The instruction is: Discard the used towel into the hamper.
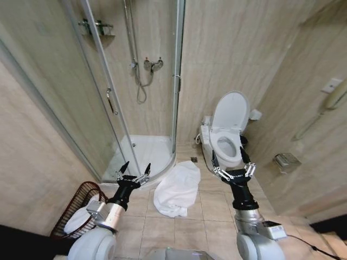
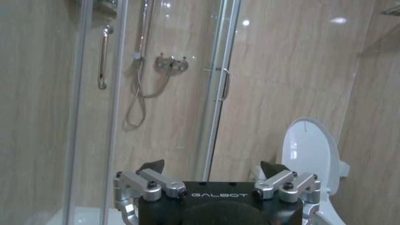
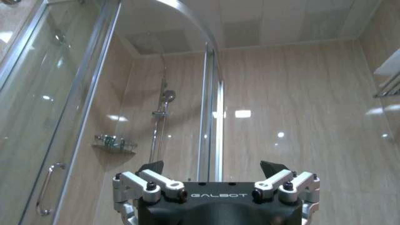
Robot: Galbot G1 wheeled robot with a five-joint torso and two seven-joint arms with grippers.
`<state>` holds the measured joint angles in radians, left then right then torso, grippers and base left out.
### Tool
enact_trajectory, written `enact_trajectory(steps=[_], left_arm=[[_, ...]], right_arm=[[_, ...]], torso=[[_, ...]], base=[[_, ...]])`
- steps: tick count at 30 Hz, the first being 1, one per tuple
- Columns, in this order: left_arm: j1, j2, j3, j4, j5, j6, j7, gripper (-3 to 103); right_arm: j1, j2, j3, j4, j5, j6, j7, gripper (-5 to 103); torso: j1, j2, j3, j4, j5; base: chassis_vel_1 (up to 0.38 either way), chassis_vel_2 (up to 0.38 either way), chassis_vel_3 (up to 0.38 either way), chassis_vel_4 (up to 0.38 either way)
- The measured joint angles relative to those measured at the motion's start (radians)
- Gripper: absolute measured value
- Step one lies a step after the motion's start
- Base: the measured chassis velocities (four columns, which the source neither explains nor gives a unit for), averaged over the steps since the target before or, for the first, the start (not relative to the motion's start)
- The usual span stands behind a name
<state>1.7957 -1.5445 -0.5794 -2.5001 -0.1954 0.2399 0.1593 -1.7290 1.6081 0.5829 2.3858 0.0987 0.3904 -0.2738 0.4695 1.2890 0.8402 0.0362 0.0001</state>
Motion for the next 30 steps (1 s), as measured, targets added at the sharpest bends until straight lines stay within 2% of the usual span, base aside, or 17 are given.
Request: enact_trajectory(steps=[10,13,16,24,25,30], left_arm=[[0.0,0.0,0.0,0.0,0.0,0.0,0.0,100],[0.0,0.0,0.0,0.0,0.0,0.0,0.0,100],[0.0,0.0,0.0,0.0,0.0,0.0,0.0,100],[0.0,0.0,0.0,0.0,0.0,0.0,0.0,100],[0.0,0.0,0.0,0.0,0.0,0.0,0.0,100],[0.0,0.0,0.0,0.0,0.0,0.0,0.0,100]], right_arm=[[0.012,0.0,0.018,-0.005,0.031,0.036,-0.006,100],[0.021,0.0,0.01,-0.033,-0.01,0.094,-0.05,100],[0.023,0.0,0.002,-0.034,-0.018,0.099,-0.051,100],[0.028,0.0,0.009,-0.031,-0.022,0.108,-0.018,100],[0.03,0.0,0.009,-0.031,-0.034,0.11,0.004,100],[0.035,0.0,0.013,-0.033,-0.047,0.103,0.016,100]], torso=[[-0.001,-0.002,-0.001,0.0001,-0.0001],[-0.002,-0.003,-0.002,0.0002,0.0],[-0.002,-0.003,-0.002,0.0002,-0.0001],[-0.002,-0.005,-0.002,0.0001,-0.0001],[-0.004,-0.008,-0.004,0.0002,-0.0001],[-0.013,-0.027,-0.014,0.0002,-0.0001]], base=[[0.0,0.0,0.0,0.0],[0.0,0.0,0.0,0.0],[0.0,0.0,0.0,0.0],[0.0,0.0,0.0,0.0],[0.0,0.0,0.0,0.0],[0.0,0.0,0.0,0.0]])
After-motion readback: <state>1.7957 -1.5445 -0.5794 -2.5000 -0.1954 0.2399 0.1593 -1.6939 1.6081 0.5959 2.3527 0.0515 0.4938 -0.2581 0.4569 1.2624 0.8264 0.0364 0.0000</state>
